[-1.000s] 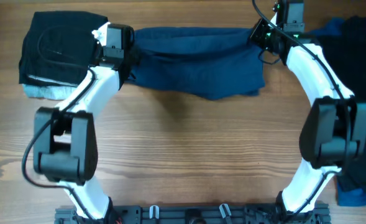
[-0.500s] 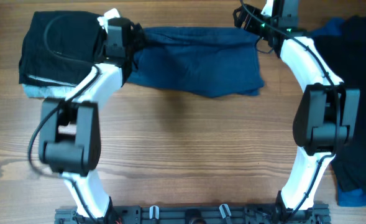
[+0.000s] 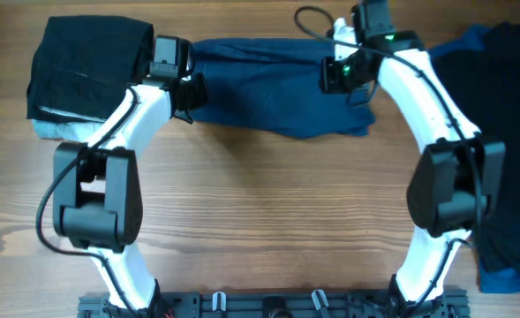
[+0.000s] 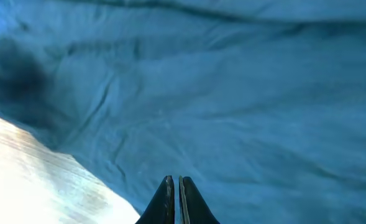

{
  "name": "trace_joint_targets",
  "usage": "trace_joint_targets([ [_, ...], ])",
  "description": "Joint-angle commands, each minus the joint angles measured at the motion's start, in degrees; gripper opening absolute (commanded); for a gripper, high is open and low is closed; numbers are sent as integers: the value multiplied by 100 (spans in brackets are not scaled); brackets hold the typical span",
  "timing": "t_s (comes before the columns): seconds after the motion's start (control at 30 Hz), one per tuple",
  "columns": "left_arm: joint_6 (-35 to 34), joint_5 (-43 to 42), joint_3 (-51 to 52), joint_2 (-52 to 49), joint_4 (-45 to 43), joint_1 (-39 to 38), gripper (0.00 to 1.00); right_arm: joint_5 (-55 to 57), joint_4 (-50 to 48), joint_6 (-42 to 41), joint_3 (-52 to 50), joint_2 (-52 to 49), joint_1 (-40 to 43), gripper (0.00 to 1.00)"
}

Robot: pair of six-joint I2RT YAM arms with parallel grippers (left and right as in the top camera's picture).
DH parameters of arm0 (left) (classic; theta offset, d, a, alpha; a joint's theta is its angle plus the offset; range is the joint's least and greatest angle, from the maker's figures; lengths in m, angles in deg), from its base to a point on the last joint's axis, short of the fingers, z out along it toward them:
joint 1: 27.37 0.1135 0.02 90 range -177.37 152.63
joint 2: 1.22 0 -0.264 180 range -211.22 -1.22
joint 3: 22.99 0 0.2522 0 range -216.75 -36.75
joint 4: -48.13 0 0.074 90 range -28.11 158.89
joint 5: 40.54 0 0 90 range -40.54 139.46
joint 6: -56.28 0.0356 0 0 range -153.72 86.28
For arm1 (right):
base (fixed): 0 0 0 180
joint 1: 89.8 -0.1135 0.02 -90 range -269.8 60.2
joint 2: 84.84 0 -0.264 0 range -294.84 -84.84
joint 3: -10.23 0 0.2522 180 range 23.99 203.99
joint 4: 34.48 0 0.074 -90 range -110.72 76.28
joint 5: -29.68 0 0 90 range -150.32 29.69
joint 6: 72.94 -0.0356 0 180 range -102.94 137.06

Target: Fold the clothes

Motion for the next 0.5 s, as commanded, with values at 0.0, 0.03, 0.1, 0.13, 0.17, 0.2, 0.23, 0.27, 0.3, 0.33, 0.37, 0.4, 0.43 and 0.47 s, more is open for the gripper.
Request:
trace_joint_targets([
  [0.0, 138, -138, 35, -455, -243, 11, 4, 120, -90, 221, -90, -627, -68, 4],
  [0.03, 136, -138, 35, -525, -262, 11, 4, 267, -114, 216, -90, -763, -68, 4],
  [0.1, 138, -138, 35, -708, -273, -15, 4, 549, -138, 70, -90, -1110, -50, 4],
  [0.13, 138, -138, 35, -793, -269, -72, 4, 546, -116, 74, -90, -1276, -46, 4],
  [0.17, 138, -138, 35, -833, -258, -136, 4, 564, -57, 70, -90, -1379, -44, 4],
  [0.2, 138, -138, 35, -848, -236, -229, 4, 647, 46, 31, -90, -1478, -44, 4],
  [0.23, 138, -138, 35, -848, -212, -319, 4, 809, 146, -129, -90, -1502, -46, 4],
  [0.27, 138, -138, 35, -848, -170, -437, 4, 1113, 297, -345, -90, -1502, -46, 4],
  [0.3, 138, -107, 35, -848, -13, -667, 4, 1366, 549, -466, -90, -1471, -39, 4],
  [0.33, 138, -42, 35, -848, 92, -785, 4, 1388, 697, -463, -90, -1462, -35, 4],
  [0.37, 133, 85, 35, -846, 273, -942, 4, 1410, 938, -461, -90, -1462, -20, 5],
  [0.4, 114, 173, 35, -846, 457, -1060, 4, 1453, 1143, -466, -90, -1462, -4, 4],
  [0.43, 85, 195, 35, -846, 743, -1189, 4, 1561, 1414, -470, -90, -1462, 9, 4],
  [0.47, -22, 197, 35, -844, 975, -1257, 4, 1646, 1556, -485, -90, -1462, 20, 4],
])
